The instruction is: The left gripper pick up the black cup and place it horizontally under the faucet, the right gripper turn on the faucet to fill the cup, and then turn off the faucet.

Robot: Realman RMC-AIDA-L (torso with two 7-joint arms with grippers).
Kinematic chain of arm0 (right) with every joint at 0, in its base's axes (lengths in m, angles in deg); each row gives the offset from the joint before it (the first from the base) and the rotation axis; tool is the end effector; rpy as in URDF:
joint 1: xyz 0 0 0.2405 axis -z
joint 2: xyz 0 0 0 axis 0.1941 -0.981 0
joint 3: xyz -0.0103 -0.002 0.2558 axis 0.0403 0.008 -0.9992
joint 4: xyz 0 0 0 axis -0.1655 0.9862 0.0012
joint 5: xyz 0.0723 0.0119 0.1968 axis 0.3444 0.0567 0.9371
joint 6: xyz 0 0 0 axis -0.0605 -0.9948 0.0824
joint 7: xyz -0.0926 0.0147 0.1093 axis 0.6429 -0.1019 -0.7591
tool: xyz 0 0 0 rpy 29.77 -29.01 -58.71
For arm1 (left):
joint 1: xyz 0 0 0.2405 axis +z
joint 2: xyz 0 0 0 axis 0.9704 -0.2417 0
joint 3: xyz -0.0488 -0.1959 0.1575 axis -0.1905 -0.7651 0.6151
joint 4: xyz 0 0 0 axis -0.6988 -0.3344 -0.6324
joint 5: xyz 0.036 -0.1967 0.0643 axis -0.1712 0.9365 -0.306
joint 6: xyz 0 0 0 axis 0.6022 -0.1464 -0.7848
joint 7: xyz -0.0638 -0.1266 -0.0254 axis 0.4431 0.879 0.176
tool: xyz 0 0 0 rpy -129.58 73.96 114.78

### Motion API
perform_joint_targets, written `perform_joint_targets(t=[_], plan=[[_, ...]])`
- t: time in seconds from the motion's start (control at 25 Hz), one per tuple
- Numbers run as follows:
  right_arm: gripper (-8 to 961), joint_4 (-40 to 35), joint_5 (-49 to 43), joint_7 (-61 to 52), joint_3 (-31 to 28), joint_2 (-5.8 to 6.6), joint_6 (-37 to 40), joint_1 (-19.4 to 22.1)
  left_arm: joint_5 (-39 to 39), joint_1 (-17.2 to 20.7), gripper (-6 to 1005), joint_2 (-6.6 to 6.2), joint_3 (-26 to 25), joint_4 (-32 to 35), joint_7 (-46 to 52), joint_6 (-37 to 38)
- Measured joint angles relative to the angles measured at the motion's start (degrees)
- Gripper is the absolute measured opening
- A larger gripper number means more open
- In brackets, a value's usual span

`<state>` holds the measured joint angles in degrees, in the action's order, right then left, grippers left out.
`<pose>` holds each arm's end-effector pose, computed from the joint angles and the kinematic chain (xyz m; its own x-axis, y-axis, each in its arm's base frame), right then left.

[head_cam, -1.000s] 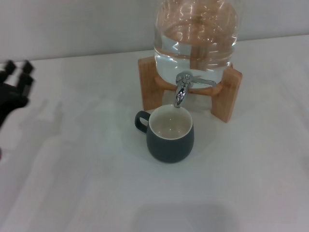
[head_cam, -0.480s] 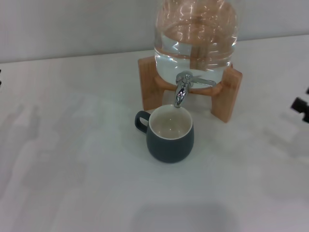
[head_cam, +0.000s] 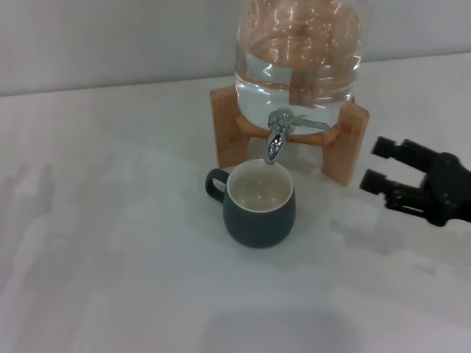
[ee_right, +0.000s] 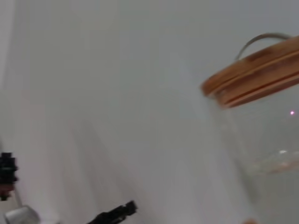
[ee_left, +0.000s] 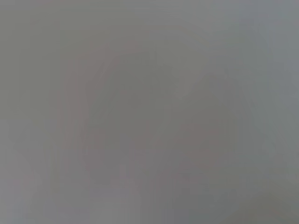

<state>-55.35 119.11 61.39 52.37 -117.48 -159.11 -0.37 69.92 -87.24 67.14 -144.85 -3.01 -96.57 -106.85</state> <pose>0.2982 0.2530 0.0431 0.5015 -0.1841 -0.8453 -0.5583 -0.8153 -0.1537 -0.3065 0.3198 0.0133 0.4227 -0.0157 0.9061 0.8523 -0.3331 -0.4033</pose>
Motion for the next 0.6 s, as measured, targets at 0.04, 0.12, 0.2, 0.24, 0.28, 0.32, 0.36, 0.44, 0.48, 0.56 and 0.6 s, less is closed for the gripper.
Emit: perform_joint_targets(t=[0.04, 0.12, 0.2, 0.24, 0.28, 0.32, 0.36, 0.44, 0.48, 0.56, 0.6], plan=[[850, -0.87, 1.41, -0.41, 2.3, -0.03, 1.17, -0.04, 0.0, 0.08, 399, 0.0, -0.01, 0.18, 0.01, -0.04], [850, -2.39, 3.4, -0.92, 6.38, -0.06, 3.62, -0.05, 0.01, 0.29, 399, 0.0, -0.02, 0.46, 0.06, -0.07], [850, -4.18, 5.22, -1.46, 11.02, -0.07, 7.51, 0.04, 0.02, 0.47, 399, 0.0, -0.01, 0.61, 0.32, -0.15], [850, -4.8, 5.82, -1.65, 12.68, -0.07, 9.15, 0.07, 0.02, 0.53, 399, 0.0, 0.03, 0.63, 0.42, -0.2], [850, -5.39, 6.3, -1.79, 14.04, -0.08, 10.7, 0.08, 0.01, 0.54, 399, 0.01, 0.1, 0.65, 0.52, -0.3], [849, -5.94, 6.79, -2.03, 15.35, -0.09, 12.49, 0.11, 0.01, 0.58, 399, 0.02, 0.18, 0.65, 0.53, -0.45], [849, -6.29, 7.02, -2.22, 16.02, -0.09, 13.75, 0.13, 0.01, 0.64, 399, 0.05, 0.27, 0.67, 0.53, -0.77], [849, -6.96, 7.25, -2.67, 16.86, -0.1, 16.14, 0.18, 0.01, 0.7, 398, 0.05, 0.36, 0.96, 0.54, -1.67], [849, -7.09, 7.27, -2.76, 17.0, -0.1, 16.78, 0.17, 0.01, 0.7, 398, 0.06, 0.39, 1.18, 0.54, -2.1], [848, -7.32, 7.34, -2.89, 17.08, -0.1, 17.85, 0.1, 0.01, 0.67, 398, 0.07, 0.4, 1.46, 0.54, -2.71], [848, -7.36, 7.45, -2.9, 16.95, -0.1, 18.03, 0.07, 0.01, 0.65, 398, 0.08, 0.42, 1.51, 0.54, -2.86]])
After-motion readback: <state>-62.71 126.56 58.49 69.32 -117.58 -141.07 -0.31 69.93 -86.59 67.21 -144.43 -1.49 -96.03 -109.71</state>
